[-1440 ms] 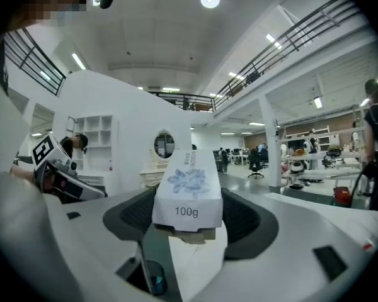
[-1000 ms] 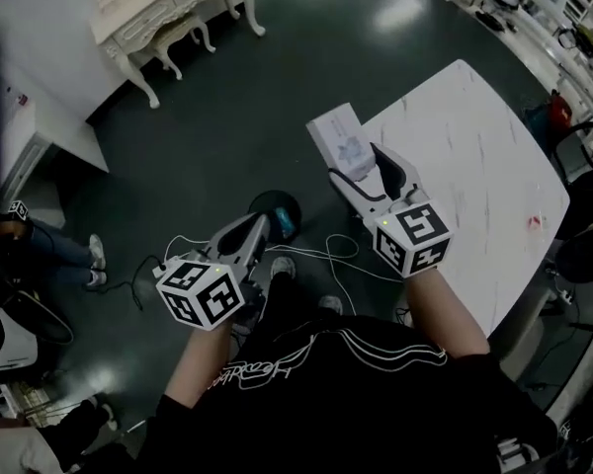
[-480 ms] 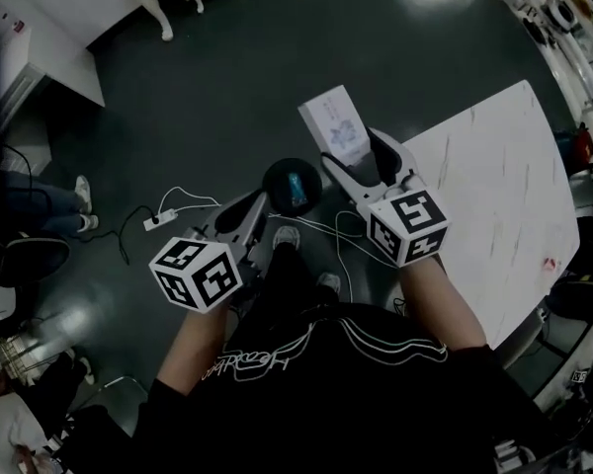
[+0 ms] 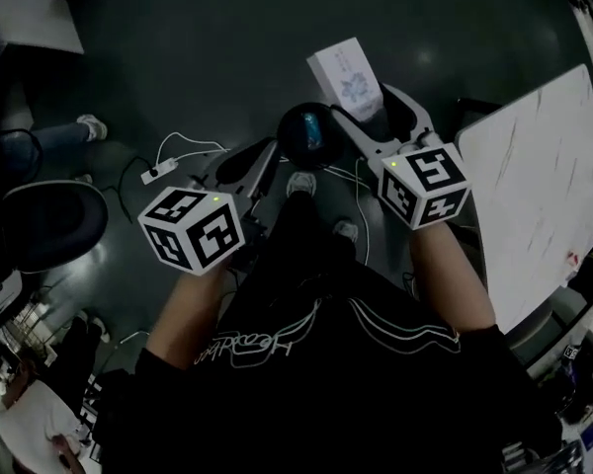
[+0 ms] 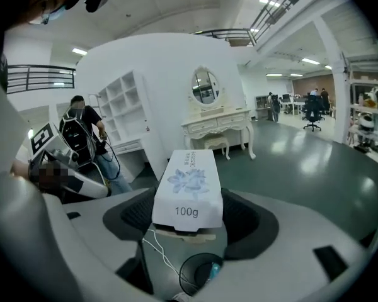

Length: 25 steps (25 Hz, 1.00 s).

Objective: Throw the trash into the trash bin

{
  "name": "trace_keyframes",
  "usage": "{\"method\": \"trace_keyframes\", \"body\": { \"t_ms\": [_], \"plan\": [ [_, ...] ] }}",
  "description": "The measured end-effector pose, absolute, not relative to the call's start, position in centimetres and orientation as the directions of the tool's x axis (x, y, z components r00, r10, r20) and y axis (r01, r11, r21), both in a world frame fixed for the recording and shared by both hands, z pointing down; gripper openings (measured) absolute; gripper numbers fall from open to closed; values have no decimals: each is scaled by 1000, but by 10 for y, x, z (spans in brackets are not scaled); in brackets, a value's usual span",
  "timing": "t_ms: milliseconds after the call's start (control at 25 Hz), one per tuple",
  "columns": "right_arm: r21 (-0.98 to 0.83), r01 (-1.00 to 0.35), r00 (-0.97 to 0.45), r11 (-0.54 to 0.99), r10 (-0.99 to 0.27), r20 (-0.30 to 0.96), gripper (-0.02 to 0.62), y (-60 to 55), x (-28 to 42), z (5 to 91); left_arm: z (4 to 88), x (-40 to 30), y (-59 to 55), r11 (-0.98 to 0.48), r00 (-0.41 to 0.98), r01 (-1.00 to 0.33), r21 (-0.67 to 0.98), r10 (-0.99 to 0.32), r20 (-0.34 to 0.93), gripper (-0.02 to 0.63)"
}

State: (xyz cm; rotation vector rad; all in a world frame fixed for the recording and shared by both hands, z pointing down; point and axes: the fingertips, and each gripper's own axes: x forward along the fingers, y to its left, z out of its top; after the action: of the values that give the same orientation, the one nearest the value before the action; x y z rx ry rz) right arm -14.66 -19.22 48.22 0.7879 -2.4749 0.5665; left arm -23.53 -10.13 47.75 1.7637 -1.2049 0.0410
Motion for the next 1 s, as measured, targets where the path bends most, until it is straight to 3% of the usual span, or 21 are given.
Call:
{"method": "trace_keyframes", "body": {
  "t_ms": [440, 760, 1000],
  "plan": [
    [-282, -653, -624, 703, -288, 727, 339, -194, -175, 673, 608, -264, -93, 127, 534, -682, 721, -587, 609, 5],
    [-311, -671, -444, 673, -28, 896, 339, -137, -152, 829, 654, -287, -74, 237, 501, -643, 729, -589, 634, 5],
    [-358, -664, -350, 656, 150, 924, 339, -94, -136, 874, 666, -308, -63, 327, 431, -622, 712, -617, 659, 5]
  ]
}}
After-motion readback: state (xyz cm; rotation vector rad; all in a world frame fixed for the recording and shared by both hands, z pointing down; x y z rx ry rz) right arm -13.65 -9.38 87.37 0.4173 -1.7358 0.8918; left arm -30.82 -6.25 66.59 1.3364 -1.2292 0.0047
